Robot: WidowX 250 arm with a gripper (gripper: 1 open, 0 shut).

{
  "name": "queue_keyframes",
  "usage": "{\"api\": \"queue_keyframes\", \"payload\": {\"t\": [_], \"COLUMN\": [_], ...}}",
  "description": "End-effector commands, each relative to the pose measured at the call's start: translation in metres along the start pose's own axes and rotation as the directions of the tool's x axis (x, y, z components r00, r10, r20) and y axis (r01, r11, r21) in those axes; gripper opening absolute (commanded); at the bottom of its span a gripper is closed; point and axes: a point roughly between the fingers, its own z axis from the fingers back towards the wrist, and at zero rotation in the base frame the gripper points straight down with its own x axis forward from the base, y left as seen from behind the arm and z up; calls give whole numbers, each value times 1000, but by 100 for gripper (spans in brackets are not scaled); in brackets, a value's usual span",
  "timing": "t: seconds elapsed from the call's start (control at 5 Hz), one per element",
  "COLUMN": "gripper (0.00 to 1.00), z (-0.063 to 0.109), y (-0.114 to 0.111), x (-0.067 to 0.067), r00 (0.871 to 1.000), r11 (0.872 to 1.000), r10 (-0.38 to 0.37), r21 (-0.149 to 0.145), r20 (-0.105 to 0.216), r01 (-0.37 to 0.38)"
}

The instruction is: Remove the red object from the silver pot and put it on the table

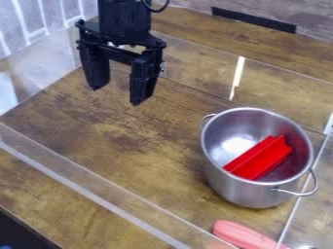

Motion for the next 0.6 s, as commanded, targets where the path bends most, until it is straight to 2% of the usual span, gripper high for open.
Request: {"api": "queue_keyframes", "payload": {"t": [0.0, 0.2, 0.4], "gripper": [100, 100, 100], "z": [-19, -36, -34], "y": [3, 4, -23], "x": [-1, 1, 14], "r00": [999, 997, 999], "r11": [999, 998, 999], "r10": [33, 53, -33], "r21": [-8, -16, -21], "r20": [-31, -54, -29], "r01": [-34, -54, 32]}}
